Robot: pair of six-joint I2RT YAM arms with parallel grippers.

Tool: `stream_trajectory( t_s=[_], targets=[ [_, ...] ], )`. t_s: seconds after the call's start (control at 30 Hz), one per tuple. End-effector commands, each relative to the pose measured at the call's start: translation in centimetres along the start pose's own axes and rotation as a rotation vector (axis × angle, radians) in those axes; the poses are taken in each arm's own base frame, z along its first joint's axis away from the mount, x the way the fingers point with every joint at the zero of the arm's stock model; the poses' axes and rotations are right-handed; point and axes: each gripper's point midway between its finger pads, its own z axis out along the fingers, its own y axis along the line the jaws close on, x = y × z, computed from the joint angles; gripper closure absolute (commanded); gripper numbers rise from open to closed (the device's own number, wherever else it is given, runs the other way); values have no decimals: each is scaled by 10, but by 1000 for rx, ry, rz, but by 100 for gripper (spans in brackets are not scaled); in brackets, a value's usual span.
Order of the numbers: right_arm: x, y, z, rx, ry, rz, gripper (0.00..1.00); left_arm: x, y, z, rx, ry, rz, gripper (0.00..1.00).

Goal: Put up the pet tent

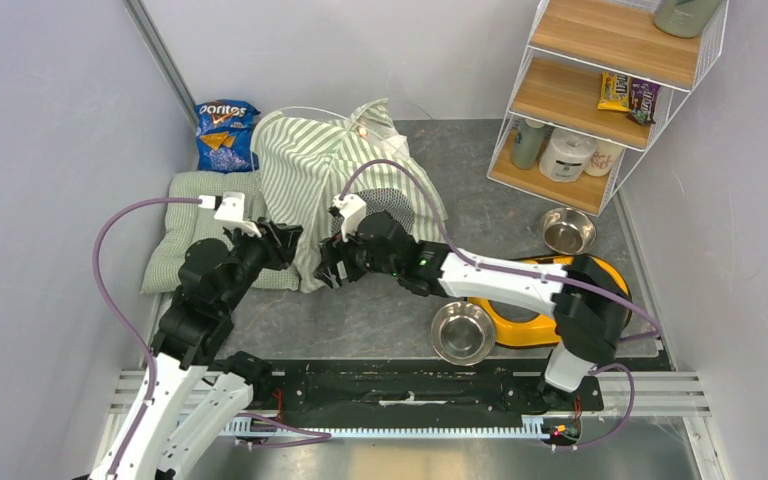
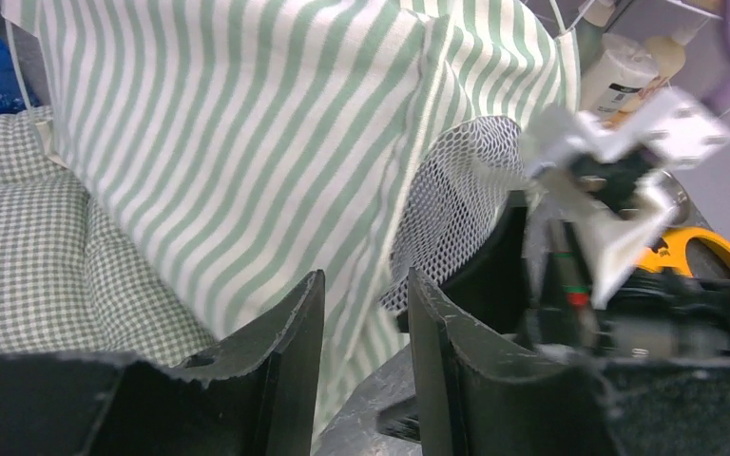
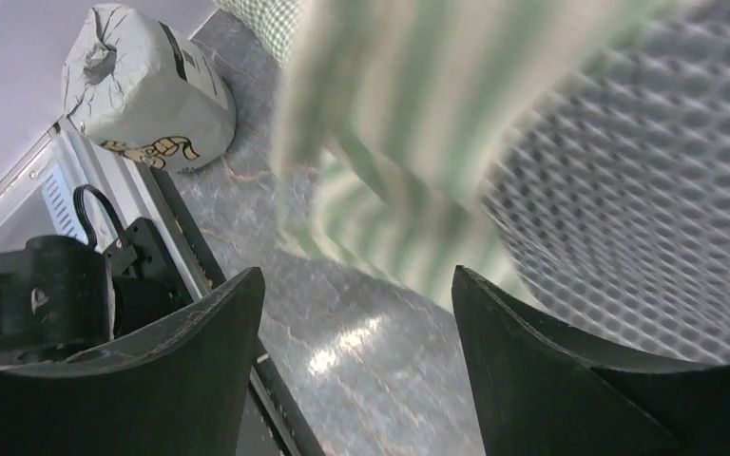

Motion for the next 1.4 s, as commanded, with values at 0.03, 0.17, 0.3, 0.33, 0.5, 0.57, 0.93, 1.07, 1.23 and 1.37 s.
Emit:
stream_trajectory(
  t_s=[0.03,0.17,0.3,0.33,0.5,0.57,0.93,1.07,1.23,1.37],
  targets=[
    [-24,-11,-57,91,-47,-19,16,-23,-14,14,57,-52,14,56],
    [-37,-22,-92,167,-91,-23,13,-19,-24,27,113,-32,28,56],
    [-63,-34,-122,225,-149,-32,13,-21,-23,38,112,-32,61,55],
    [-70,-37,-128,239,-161,-32,13,-22,-22,42,108,-36,68,56],
    [-102,-51,-151,311,-207,-1,14,-28,-32,63,164,-62,121,55],
    [-112,-54,-156,322,-226,13,14,-26,-31,75,160,-48,138,55],
    [-143,-57,-174,329,-287,51,15,-38,-24,88,129,-8,318,98],
    [-166,-54,-186,325,-333,33,15,-62,-29,71,154,-55,422,98],
    [-200,-47,-208,322,-402,-35,15,-89,-42,52,211,-116,542,98],
    [-216,-56,-225,400,-432,-63,15,-105,-49,43,236,-190,621,98]
  ],
)
